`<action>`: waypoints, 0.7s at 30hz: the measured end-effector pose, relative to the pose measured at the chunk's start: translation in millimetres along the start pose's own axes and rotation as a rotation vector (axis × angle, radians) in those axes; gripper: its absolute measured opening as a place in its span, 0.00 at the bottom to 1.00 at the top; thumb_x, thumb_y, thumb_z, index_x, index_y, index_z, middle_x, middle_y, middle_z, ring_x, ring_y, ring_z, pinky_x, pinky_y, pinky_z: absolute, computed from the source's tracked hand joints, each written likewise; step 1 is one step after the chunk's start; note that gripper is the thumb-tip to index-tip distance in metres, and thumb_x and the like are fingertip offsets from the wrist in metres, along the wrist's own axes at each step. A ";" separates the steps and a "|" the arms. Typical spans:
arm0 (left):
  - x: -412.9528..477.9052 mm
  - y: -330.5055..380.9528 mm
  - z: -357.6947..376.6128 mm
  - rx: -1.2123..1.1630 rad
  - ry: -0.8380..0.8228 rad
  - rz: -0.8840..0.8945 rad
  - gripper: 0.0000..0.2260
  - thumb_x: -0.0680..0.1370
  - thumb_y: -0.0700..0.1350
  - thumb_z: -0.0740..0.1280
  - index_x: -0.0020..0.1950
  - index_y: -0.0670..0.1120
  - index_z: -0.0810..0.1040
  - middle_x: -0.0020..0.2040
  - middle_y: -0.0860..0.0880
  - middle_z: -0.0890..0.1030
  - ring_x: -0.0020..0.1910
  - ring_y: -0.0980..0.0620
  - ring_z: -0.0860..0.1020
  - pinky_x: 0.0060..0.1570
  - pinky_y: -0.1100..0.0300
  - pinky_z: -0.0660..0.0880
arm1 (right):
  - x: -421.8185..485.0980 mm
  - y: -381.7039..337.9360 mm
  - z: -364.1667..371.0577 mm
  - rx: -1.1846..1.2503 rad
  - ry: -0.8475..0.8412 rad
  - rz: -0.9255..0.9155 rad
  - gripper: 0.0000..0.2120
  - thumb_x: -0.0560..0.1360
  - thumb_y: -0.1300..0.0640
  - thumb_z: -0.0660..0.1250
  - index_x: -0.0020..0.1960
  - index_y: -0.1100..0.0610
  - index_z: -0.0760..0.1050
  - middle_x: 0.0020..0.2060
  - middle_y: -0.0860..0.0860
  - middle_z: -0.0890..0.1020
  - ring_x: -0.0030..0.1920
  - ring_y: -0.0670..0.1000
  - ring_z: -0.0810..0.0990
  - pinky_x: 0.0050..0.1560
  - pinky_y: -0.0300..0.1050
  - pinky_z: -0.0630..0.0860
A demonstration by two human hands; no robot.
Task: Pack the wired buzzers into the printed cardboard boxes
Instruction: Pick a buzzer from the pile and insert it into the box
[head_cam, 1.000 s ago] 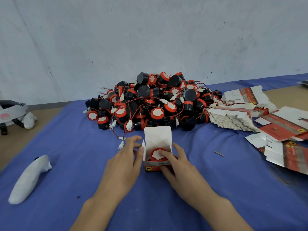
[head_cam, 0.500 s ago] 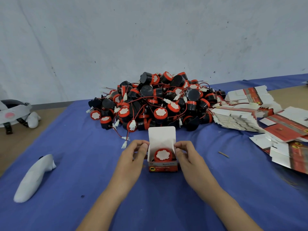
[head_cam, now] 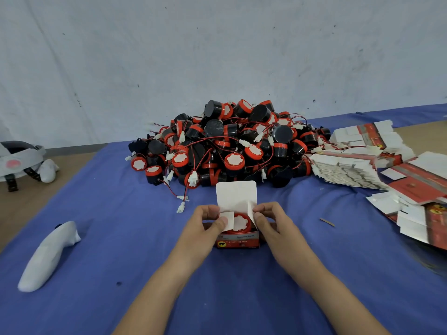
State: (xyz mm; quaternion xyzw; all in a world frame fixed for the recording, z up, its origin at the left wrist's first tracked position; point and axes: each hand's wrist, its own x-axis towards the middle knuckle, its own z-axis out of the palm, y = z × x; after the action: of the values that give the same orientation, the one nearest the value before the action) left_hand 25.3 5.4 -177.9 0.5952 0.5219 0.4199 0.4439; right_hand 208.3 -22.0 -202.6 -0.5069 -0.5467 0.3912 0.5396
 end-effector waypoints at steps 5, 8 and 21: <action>1.7 -0.8 3.0 -0.074 -0.001 -0.076 0.09 0.83 0.44 0.65 0.61 0.55 0.73 0.57 0.53 0.78 0.54 0.52 0.80 0.50 0.61 0.78 | 0.7 0.0 0.8 0.011 0.003 0.006 0.05 0.84 0.54 0.61 0.54 0.46 0.74 0.47 0.37 0.84 0.47 0.39 0.83 0.42 0.31 0.77; 1.8 1.0 3.9 -0.082 -0.018 -0.104 0.10 0.84 0.43 0.63 0.64 0.53 0.76 0.56 0.49 0.81 0.53 0.51 0.81 0.53 0.58 0.79 | 1.1 -1.1 1.4 0.031 0.001 0.022 0.05 0.84 0.54 0.61 0.54 0.46 0.75 0.47 0.37 0.84 0.47 0.38 0.83 0.41 0.30 0.77; 1.7 13.8 5.0 -0.122 0.016 -0.159 0.11 0.81 0.35 0.61 0.56 0.47 0.79 0.43 0.48 0.81 0.25 0.65 0.76 0.24 0.70 0.70 | 3.3 -3.7 1.7 0.007 -0.020 0.093 0.04 0.83 0.54 0.63 0.54 0.47 0.76 0.48 0.39 0.83 0.47 0.37 0.82 0.41 0.31 0.77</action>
State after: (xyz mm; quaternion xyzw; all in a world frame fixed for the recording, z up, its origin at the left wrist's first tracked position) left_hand 33.7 5.8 -165.7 0.5204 0.5444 0.4190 0.5072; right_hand 206.5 -19.3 -198.5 -0.5258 -0.5265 0.4228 0.5173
